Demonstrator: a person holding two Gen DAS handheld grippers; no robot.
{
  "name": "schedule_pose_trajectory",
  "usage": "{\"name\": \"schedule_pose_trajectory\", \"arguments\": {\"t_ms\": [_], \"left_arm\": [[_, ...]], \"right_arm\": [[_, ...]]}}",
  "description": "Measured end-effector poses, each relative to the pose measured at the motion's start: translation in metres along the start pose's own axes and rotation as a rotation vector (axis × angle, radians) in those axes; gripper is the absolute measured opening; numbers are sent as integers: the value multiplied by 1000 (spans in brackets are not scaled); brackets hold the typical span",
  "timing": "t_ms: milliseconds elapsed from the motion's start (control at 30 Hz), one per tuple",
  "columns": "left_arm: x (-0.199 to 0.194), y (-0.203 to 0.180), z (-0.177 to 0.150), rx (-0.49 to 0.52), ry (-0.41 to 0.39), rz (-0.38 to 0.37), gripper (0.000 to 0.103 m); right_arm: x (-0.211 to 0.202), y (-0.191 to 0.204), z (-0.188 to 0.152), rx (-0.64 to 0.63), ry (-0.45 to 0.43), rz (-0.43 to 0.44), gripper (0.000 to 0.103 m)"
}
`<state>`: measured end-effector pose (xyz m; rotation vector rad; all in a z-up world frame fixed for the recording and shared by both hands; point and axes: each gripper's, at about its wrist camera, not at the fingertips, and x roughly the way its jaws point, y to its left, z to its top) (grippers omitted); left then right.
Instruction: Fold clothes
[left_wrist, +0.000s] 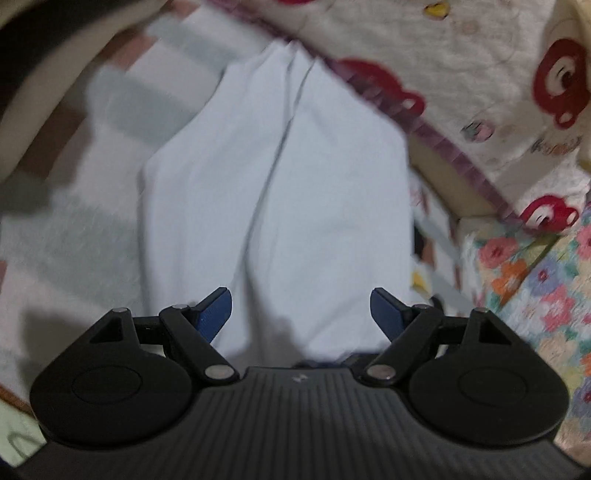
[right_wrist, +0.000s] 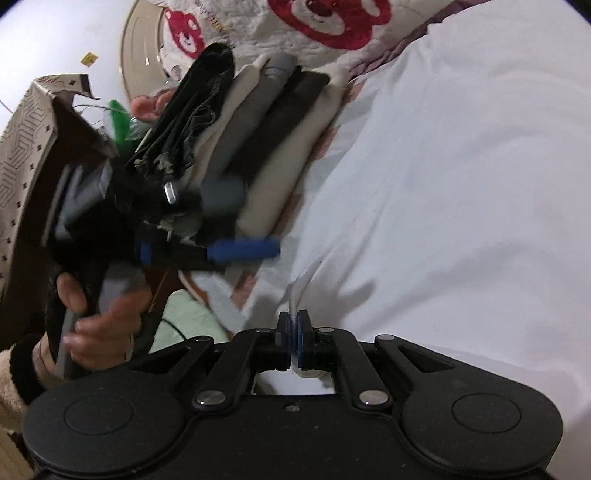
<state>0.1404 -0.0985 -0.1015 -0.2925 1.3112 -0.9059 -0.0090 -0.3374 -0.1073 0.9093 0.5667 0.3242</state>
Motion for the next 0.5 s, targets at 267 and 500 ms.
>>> {"name": "schedule_pose_trajectory", "arguments": {"t_ms": [267,500], "left_arm": [[15,19,-12,-14,112,-194,73],[40,15,-6,39,115,-139,65]], "right_arm": [[26,-3,-22,27,16,-57,6],[19,2,-27,-91,16,-26,6]]}}
